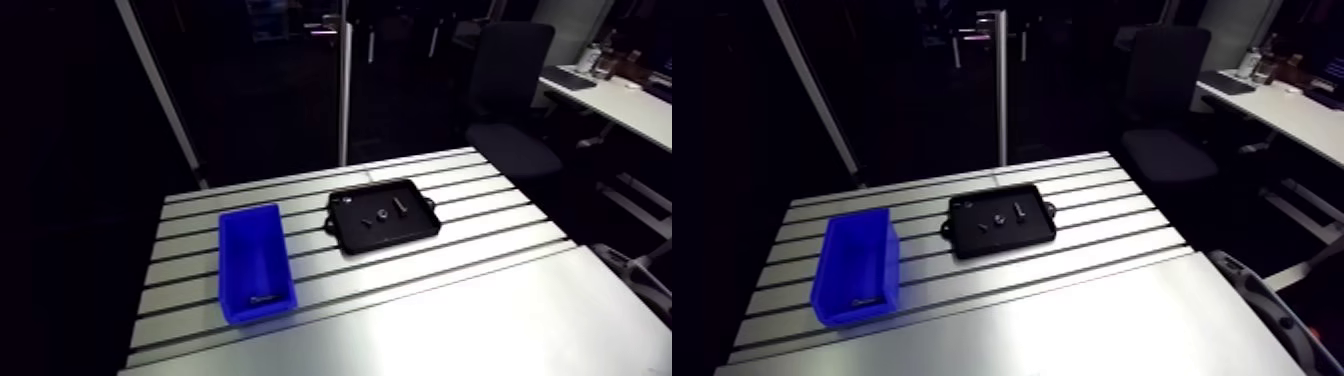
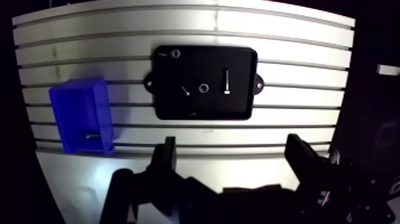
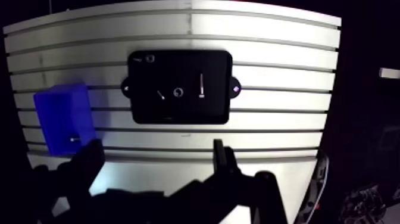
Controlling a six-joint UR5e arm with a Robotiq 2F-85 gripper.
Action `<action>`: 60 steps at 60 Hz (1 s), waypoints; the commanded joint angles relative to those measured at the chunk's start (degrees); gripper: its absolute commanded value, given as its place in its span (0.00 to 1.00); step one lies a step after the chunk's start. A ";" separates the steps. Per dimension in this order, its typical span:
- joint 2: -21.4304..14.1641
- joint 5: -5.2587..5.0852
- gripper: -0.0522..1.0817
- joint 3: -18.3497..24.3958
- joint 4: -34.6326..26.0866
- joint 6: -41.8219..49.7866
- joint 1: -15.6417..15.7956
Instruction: Pick up the M10 bolt from the tray and put it into the blue bin.
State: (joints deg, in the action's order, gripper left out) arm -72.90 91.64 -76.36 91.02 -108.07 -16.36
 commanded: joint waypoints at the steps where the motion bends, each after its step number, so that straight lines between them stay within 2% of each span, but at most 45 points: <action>1: 2.06 -0.10 0.05 -2.88 4.57 -1.56 -1.12; 13: 3.41 -0.10 0.05 -5.25 6.70 -2.86 -2.23; 28: 4.30 -0.19 0.05 -10.16 11.75 -2.90 -2.44; 60: 6.42 -0.45 0.05 -16.37 19.16 -2.72 -3.51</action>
State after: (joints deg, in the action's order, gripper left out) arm -67.08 91.25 -90.67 107.98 -110.81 -19.44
